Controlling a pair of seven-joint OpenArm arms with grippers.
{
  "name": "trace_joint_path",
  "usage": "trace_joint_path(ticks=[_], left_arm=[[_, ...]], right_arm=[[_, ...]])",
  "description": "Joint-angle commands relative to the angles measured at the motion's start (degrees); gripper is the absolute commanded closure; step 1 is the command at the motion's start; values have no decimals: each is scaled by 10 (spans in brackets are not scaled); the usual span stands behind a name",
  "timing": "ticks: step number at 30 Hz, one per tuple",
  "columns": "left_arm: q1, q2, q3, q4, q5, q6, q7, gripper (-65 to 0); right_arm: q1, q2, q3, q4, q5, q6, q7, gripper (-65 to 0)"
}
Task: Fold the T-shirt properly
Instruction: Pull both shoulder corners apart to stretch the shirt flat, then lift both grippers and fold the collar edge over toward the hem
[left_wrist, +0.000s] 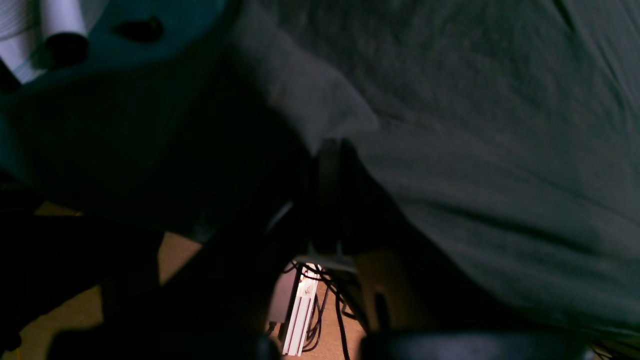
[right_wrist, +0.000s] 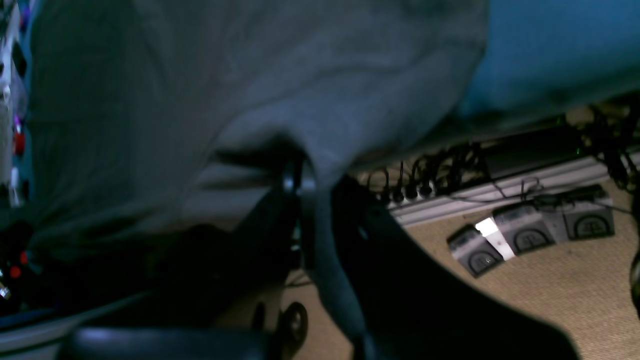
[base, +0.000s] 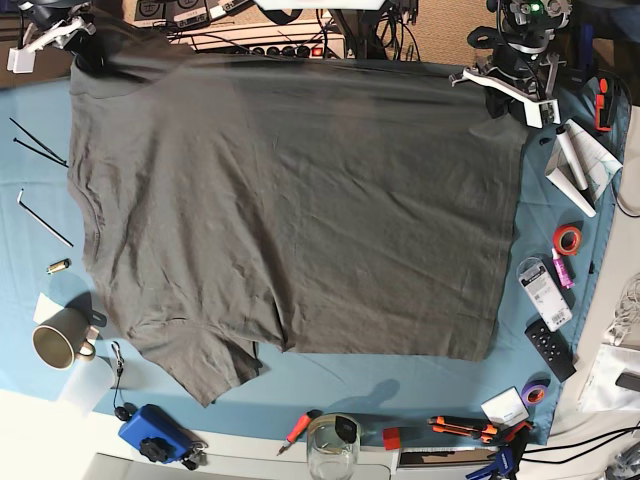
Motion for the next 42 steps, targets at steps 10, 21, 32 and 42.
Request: trace_joint_path(ticks=[10, 21, 32, 42], left_arm=[[-27, -2, -1, 13, 30, 7, -18, 0], [-50, -2, -1, 13, 35, 7, -20, 0], [-94, -2, -1, 13, 50, 6, -35, 0], [-102, -57, -1, 13, 50, 6, -57, 0]], right_arm=[[44, 23, 9, 8, -29, 3, 33, 0], [93, 79, 9, 8, -74, 0, 48, 0], [118, 97, 9, 8, -101, -3, 62, 0], [130, 97, 8, 8, -118, -5, 78, 0]])
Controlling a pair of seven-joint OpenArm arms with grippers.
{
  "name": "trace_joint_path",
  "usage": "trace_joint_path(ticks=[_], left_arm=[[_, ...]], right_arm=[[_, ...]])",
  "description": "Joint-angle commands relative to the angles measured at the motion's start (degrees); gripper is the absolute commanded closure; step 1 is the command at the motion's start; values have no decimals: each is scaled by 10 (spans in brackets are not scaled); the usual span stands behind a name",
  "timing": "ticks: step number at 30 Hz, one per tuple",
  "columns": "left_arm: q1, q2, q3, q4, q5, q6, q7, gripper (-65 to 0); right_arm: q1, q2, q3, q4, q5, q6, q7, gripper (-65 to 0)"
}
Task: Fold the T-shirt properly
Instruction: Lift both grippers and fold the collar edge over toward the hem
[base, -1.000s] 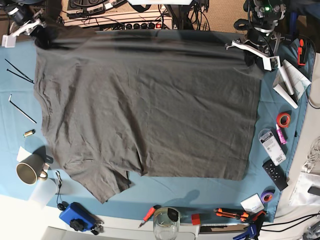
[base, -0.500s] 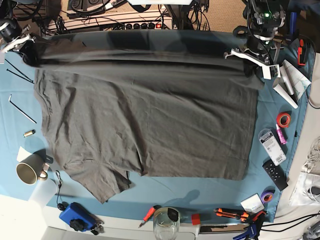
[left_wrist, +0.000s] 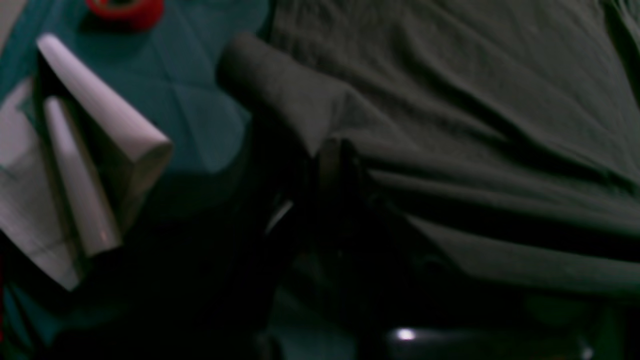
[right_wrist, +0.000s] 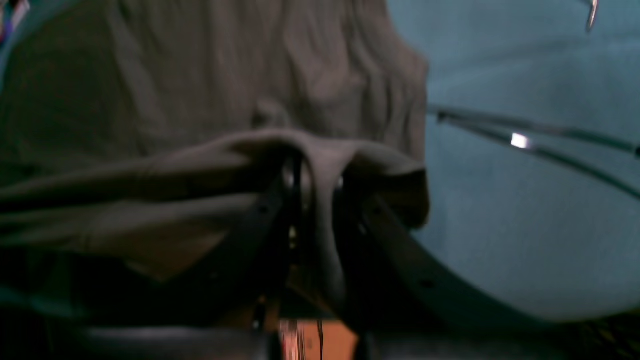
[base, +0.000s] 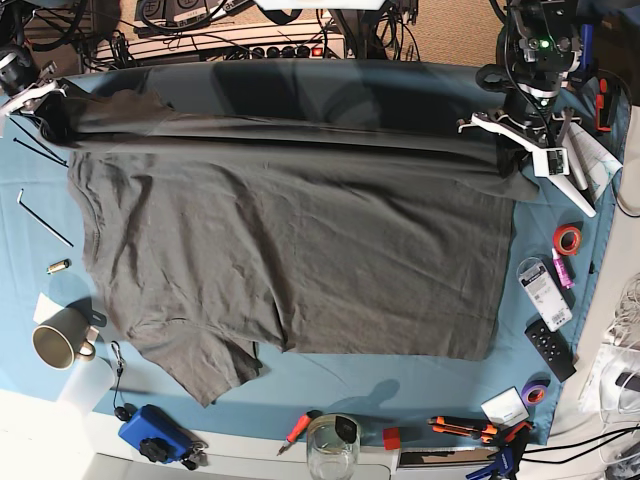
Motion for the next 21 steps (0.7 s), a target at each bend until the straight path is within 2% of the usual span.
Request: trace_joint_path(ticks=[1, 5, 17, 21], left_arm=[[-2, -12, -8, 12, 23, 22, -27, 0], [-2, -29, -8, 12, 31, 22, -27, 0], [45, -23, -8, 35, 42, 24, 20, 0], [68, -11, -8, 77, 43, 50, 20, 0]], right_arm=[[-2, 18, 9, 7, -12, -12, 28, 0], [-1, 18, 1, 7, -21, -12, 31, 0], [7, 16, -4, 7, -37, -12, 34, 0], [29, 16, -4, 7, -44, -16, 33, 0]])
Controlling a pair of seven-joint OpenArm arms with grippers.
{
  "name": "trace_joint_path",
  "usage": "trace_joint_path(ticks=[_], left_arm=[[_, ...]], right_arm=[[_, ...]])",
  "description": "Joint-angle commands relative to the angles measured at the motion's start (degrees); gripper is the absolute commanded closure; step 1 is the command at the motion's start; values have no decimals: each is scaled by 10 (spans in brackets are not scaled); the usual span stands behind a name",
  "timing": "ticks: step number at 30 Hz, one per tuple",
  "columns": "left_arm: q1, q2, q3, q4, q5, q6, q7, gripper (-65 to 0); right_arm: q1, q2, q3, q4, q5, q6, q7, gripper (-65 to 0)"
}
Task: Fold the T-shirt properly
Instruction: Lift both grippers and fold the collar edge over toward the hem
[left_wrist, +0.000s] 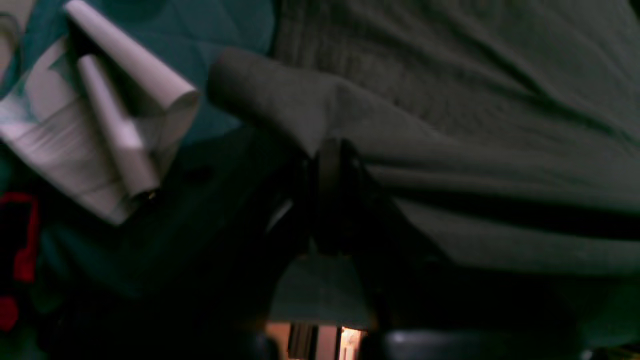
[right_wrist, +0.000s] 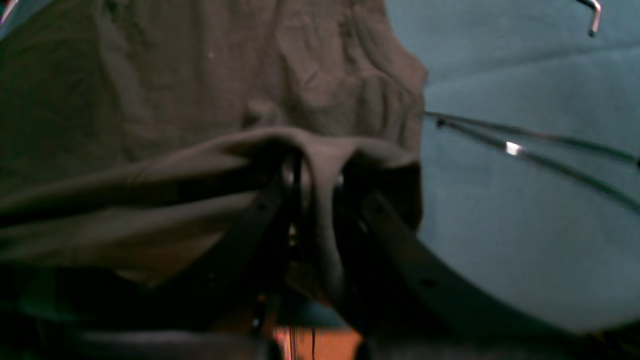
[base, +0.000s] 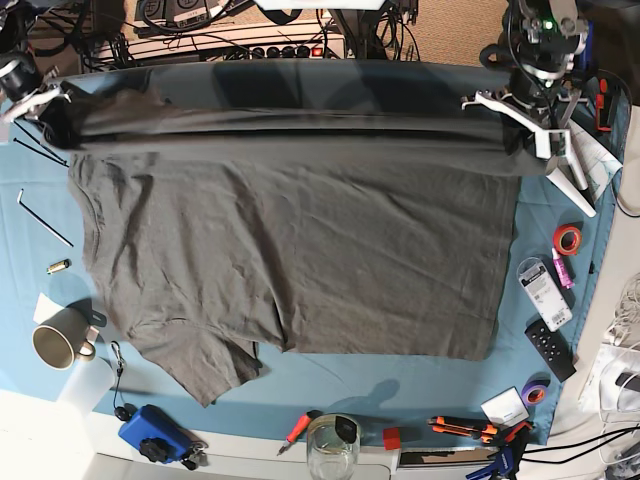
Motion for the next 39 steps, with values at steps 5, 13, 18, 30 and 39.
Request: trace_joint_path(ticks=[5, 13, 18, 30, 39], left_arm=[[10, -2, -8, 49, 37, 32, -20, 0], [1, -2, -8, 20, 36, 32, -26, 0], [-24, -2, -8, -10, 36, 32, -26, 0], [-65, -2, -8, -26, 35, 22, -26, 0], [-66, -2, -8, -26, 36, 22, -24, 0]], right_arm=[[17, 18, 9, 7, -29, -25, 28, 0], [17, 19, -42, 7, -60, -42, 28, 0], [47, 19, -114, 7, -101, -58, 44, 0], [81, 19, -120, 7, -158, -102, 36, 0], [58, 18, -3, 7, -111, -105, 11, 0]])
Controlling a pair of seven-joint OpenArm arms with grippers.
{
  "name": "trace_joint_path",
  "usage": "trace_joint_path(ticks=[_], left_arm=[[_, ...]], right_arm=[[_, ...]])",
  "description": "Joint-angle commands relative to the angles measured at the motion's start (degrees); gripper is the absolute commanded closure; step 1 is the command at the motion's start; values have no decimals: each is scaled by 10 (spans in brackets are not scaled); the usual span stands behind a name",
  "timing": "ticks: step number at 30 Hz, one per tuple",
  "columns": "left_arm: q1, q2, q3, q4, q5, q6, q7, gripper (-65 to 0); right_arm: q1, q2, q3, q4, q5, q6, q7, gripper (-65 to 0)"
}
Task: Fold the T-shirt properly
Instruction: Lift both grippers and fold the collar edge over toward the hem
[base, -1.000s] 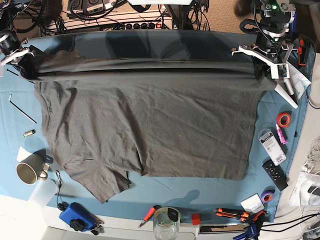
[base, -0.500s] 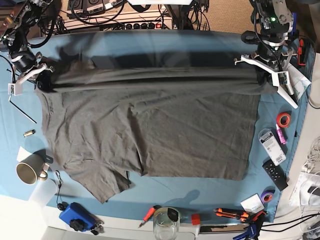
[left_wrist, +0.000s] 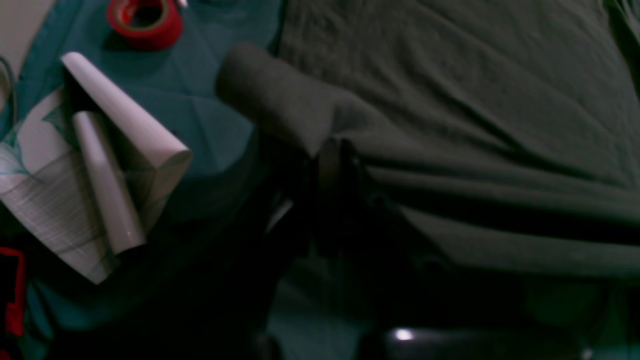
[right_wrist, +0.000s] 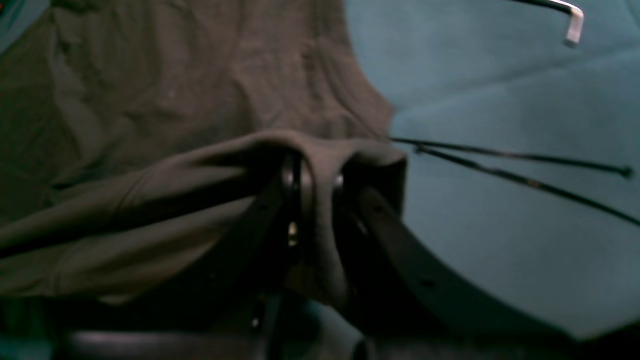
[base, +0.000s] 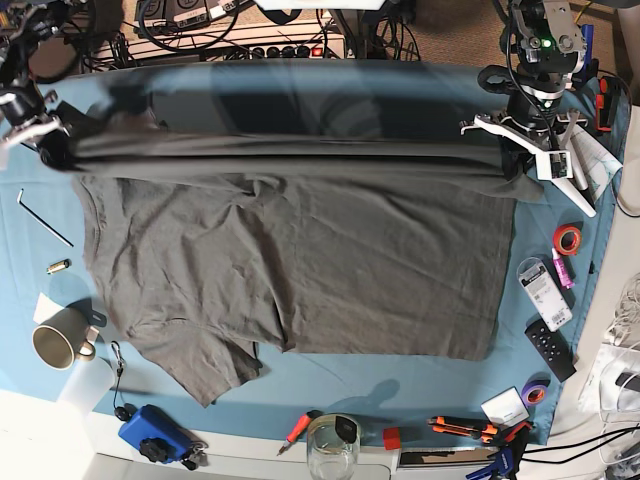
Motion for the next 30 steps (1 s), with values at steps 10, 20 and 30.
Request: trace_joint_path(ticks=[10, 20, 30], left_arm=[[-3, -7, -8, 8, 29, 27, -21, 0], [-51, -19, -1, -39, 30, 26, -29, 0], [-100, -66, 16, -83, 65, 42, -33, 0]], right_arm=[[-1, 18, 15, 8, -12, -6, 33, 0], [7, 20, 0, 8, -27, -6, 47, 0], [50, 19, -40, 8, -83, -6, 64, 0]])
